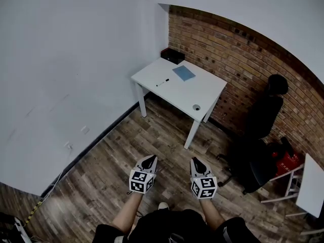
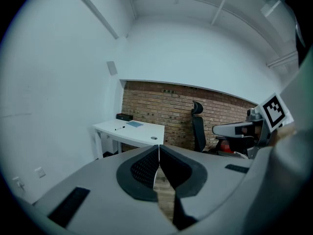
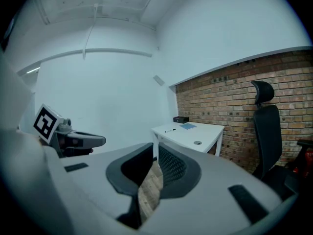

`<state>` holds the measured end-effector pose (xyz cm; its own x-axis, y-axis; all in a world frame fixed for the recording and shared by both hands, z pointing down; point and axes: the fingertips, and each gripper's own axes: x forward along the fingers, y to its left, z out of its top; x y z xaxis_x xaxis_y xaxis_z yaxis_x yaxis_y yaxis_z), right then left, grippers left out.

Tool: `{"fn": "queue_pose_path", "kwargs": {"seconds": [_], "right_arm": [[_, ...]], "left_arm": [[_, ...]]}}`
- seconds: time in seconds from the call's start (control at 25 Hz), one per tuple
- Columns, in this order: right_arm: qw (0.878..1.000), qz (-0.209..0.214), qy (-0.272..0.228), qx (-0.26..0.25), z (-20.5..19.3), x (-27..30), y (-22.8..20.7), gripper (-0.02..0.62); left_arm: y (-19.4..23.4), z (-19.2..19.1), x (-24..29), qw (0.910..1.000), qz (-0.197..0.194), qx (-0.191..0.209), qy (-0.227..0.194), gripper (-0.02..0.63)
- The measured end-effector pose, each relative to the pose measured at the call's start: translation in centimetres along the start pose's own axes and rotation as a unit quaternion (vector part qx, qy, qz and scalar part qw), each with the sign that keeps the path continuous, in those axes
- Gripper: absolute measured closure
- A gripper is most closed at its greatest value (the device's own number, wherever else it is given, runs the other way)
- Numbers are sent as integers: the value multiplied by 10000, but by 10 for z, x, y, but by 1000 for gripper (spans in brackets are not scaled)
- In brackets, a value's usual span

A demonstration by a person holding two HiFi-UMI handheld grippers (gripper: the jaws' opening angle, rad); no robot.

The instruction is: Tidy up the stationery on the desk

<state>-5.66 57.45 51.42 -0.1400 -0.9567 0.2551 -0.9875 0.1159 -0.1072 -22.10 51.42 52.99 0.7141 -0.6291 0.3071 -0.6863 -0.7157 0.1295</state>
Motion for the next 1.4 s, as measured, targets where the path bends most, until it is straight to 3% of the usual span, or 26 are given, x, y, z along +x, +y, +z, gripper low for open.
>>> {"fn": "queue_pose_path", "kwargs": {"seconds": [0.48, 0.68, 1.04, 1.4], "right_arm": [[9997, -179, 164, 99, -10, 18, -7, 569], [9995, -286, 28, 121, 2, 37, -24, 569], [9998, -150, 27, 105, 16, 106, -47, 569], [9997, -95, 18, 207, 48, 204, -92, 569]], "left_arm": [[15, -11, 20, 9996, -187, -57, 197, 589], [27, 1, 41, 9996, -234, 44, 159, 589], [66, 20, 98, 9998, -143, 46, 146, 589], [113, 55, 187, 9995, -149, 78, 283, 589]]}}
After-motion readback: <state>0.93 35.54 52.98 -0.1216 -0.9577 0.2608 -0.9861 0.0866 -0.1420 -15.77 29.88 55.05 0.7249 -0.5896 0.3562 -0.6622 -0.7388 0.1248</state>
